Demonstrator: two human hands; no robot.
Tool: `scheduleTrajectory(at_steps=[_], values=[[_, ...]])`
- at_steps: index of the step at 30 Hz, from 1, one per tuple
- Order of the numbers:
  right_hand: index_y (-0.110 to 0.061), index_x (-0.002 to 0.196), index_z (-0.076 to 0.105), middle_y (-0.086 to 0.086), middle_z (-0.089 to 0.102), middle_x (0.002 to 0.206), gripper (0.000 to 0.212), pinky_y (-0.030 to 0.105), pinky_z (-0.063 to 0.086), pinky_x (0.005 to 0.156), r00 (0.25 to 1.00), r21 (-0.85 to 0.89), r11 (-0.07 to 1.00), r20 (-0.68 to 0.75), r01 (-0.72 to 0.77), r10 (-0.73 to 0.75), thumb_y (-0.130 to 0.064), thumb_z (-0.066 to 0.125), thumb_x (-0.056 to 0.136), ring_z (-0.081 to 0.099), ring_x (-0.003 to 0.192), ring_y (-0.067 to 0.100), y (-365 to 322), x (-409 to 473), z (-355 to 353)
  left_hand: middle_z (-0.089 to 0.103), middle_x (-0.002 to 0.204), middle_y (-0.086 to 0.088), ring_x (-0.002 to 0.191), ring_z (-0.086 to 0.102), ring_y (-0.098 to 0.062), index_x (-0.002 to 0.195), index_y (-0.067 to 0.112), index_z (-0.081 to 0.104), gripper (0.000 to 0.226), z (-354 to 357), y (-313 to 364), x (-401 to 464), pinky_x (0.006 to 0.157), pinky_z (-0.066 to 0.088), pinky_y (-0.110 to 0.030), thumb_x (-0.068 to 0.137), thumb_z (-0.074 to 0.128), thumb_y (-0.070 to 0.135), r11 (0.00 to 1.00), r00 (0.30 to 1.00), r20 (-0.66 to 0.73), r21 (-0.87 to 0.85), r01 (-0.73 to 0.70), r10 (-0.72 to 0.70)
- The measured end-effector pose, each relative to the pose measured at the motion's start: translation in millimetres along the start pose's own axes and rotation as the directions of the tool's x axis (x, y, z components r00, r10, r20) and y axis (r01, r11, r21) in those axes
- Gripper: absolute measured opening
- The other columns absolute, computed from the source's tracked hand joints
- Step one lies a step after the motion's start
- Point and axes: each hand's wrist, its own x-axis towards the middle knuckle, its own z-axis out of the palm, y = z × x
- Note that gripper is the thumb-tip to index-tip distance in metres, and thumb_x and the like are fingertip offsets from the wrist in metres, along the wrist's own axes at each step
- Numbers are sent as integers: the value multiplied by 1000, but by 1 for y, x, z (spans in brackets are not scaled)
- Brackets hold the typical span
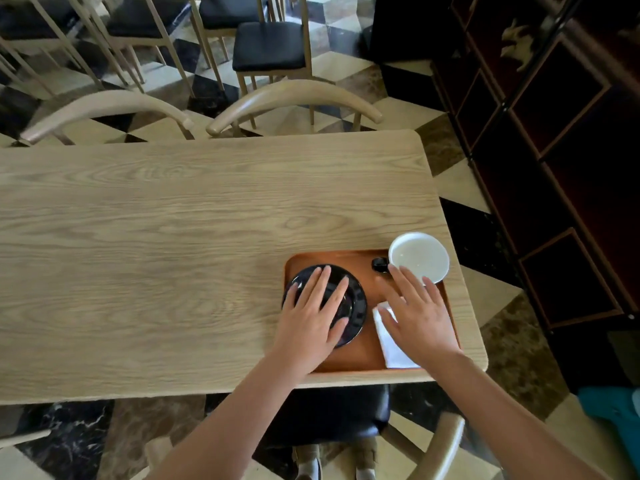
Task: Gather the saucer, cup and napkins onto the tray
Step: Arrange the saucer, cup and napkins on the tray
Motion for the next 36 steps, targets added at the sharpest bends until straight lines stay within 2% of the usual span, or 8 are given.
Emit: scheduleTrajectory(at_steps=[2, 6, 9, 14, 18, 23, 30, 36], values=[[-7, 121, 59, 22, 56, 131, 46, 57, 42, 96, 996, -24, 997, -52, -77, 75, -18, 71, 78, 50, 122, 37, 26, 17, -10, 27, 152, -15, 140, 25, -28, 143, 22, 23, 57, -2, 12, 37, 106, 33, -50, 91, 37, 42, 1000, 999, -47, -2, -5, 5], [-13, 139, 37, 16, 33, 150, 53, 50, 27, 109, 968, -116, 964, 52, -238, 245, -30, 51, 91, 26, 139, 29, 73, 34, -15, 19, 154, -15, 140, 20, -29, 143, 23, 22, 58, 10, 42, 91, 105, 30, -51, 92, 38, 42, 999, 999, -2, 22, -45, 45], [-18, 143, 25, 8, 21, 155, 55, 43, 23, 113, 940, -70, 948, 127, -309, 316, -33, 43, 94, 17, 142, 24, 96, 34, -9, 23, 152, -17, 138, 23, -30, 141, 21, 27, 56, 26, 60, 109, 105, 28, -49, 91, 37, 44, 996, 995, 72, 51, -75, 71], [-20, 141, 30, 3, 43, 144, 50, 42, 44, 96, 922, 244, 895, 201, -373, 330, -25, 46, 95, 43, 127, 24, 109, 27, -4, 27, 150, -16, 123, 43, -33, 124, 13, 50, 45, 41, 67, 110, 104, 32, -46, 88, 50, 40, 1000, 994, 109, -22, -15, 18], [-14, 142, 30, 10, 54, 134, 51, 40, 49, 87, 933, 327, 875, 181, -357, 312, -19, 48, 94, 54, 115, 27, 108, 27, 0, 29, 151, -13, 122, 47, -31, 121, 13, 54, 43, 42, 67, 110, 102, 37, -46, 85, 59, 36, 995, 996, 92, -100, 27, -18], [-12, 142, 30, 13, 60, 123, 50, 37, 51, 79, 942, 373, 865, 164, -335, 294, -17, 46, 94, 59, 104, 28, 105, 25, 4, 33, 149, -13, 117, 52, -30, 118, 12, 56, 42, 41, 66, 105, 99, 42, -45, 84, 61, 36, 991, 997, 65, -131, 39, -31], [-11, 141, 32, 12, 62, 121, 51, 34, 50, 78, 957, 396, 872, 153, -287, 246, -19, 50, 94, 60, 104, 26, 96, 19, 9, 38, 146, -15, 114, 56, -31, 113, 11, 59, 41, 38, 58, 87, 95, 46, -47, 80, 66, 34, 986, 998, 37, -153, 62, -57], [-12, 140, 32, 10, 64, 117, 51, 38, 55, 78, 968, 372, 894, 121, -248, 218, -24, 51, 93, 62, 100, 25, 90, 15, 13, 38, 147, -12, 108, 59, -32, 115, 15, 58, 43, 37, 56, 73, 92, 49, -47, 79, 67, 35, 984, 994, 41, -144, 104, -99]])
